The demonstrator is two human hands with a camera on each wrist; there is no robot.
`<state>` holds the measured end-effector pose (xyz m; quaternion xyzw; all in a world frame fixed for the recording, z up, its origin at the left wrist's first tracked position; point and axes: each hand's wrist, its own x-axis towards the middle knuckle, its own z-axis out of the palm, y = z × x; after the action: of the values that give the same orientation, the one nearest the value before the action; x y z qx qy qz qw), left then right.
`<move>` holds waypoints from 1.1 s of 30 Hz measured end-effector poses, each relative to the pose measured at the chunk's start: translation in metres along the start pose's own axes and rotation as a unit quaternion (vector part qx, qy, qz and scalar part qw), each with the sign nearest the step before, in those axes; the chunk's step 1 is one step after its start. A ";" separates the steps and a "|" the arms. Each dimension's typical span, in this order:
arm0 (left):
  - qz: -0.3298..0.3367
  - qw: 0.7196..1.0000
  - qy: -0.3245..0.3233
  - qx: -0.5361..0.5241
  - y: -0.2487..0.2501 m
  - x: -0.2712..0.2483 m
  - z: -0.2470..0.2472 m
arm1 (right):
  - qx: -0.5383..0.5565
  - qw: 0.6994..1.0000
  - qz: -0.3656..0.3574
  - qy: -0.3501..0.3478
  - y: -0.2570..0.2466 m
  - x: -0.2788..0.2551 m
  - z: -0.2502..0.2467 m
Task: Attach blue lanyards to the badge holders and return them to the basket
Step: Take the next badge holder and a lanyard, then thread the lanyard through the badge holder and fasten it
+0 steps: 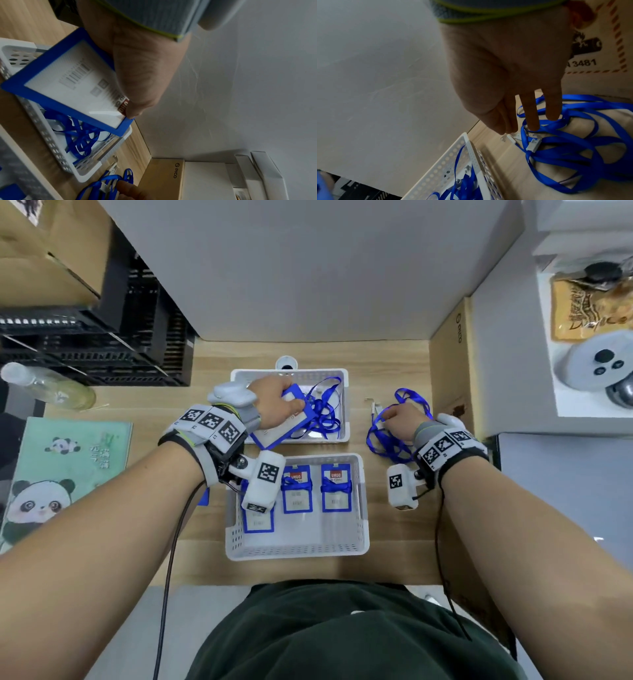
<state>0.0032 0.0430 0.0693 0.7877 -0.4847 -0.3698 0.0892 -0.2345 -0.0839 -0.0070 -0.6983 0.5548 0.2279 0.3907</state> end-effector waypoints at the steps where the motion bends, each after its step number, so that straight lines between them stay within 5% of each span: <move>1: -0.007 1.000 -0.002 -0.003 -0.003 0.003 0.001 | 0.001 1.000 -0.002 -0.005 -0.002 0.003 0.001; 10: -0.047 0.999 0.019 0.000 -0.028 0.026 0.003 | 0.118 0.988 -0.075 0.058 -0.059 0.030 -0.006; 20: -0.138 0.990 0.019 -0.006 -0.074 0.034 0.006 | 0.014 0.992 -0.125 -0.021 -0.122 0.055 0.041; 27: -0.140 0.990 0.012 -0.014 -0.093 0.032 0.009 | -0.099 0.982 -0.161 -0.015 -0.150 0.072 0.054; 33: -0.125 0.992 0.010 -0.029 -0.105 0.034 0.005 | -0.114 0.986 -0.107 -0.055 -0.165 0.077 0.064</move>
<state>0.0815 0.0699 -0.0037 0.8428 -0.3704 -0.3842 0.0700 -0.0484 -0.0655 -0.0547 -0.7803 0.4246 0.2844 0.3607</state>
